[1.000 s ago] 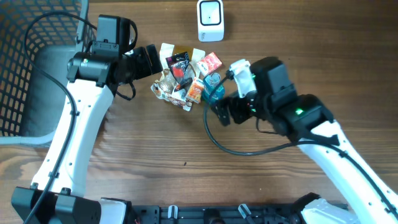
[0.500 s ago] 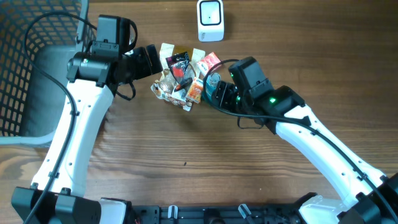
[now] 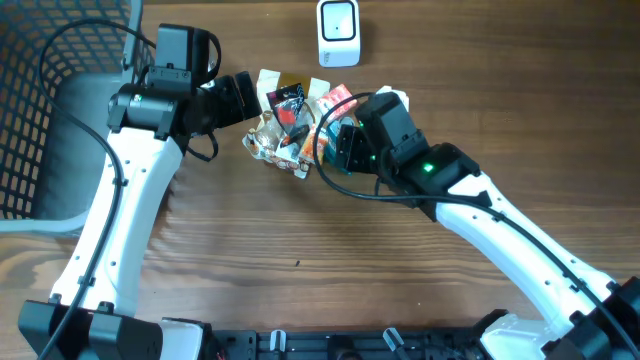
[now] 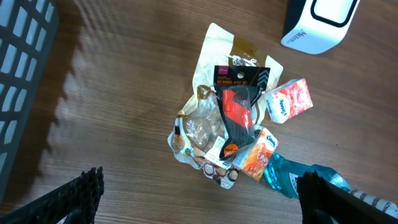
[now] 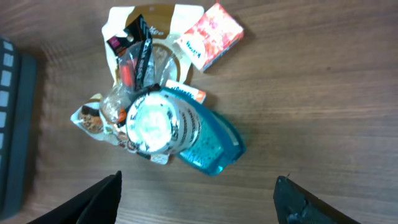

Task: Scan the item barcode
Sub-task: 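Grasp the teal Listerine bottle with the right gripper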

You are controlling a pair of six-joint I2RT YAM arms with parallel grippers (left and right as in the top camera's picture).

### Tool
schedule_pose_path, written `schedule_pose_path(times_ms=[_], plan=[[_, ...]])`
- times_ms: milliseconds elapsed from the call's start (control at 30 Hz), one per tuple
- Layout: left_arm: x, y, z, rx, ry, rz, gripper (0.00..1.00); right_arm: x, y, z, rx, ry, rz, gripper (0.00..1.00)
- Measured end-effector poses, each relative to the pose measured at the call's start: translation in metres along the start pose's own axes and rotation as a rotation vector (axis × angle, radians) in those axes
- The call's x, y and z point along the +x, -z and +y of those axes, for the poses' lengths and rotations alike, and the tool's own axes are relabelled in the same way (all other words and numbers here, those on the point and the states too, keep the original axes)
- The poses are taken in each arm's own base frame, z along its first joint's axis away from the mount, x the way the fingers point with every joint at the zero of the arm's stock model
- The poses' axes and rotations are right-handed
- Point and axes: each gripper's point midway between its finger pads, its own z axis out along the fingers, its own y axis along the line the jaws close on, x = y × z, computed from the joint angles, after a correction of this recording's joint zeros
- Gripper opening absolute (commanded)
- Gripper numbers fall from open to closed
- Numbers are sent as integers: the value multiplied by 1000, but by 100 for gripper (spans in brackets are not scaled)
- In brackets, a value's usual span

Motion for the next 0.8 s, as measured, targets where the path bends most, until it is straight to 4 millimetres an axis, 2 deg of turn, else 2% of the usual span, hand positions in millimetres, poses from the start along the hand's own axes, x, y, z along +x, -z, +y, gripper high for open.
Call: schedule_pose_path(times_ms=[200,333,433,667,800], plan=[[0,0,0,0,0,0,100,13,-26,18,48,90,-36,76],[0,0,0,0,0,0,100,7,-27,15,126,133,-111,75],[0,0,0,0,0,0,100,0,-31,10,170,141,-157,70],[0,0,0,0,0,0,100,-16,-31,19,150,141,-233,65],[0,0,0,0,0,0,100,-16,-31,18,153,120,-237,62]])
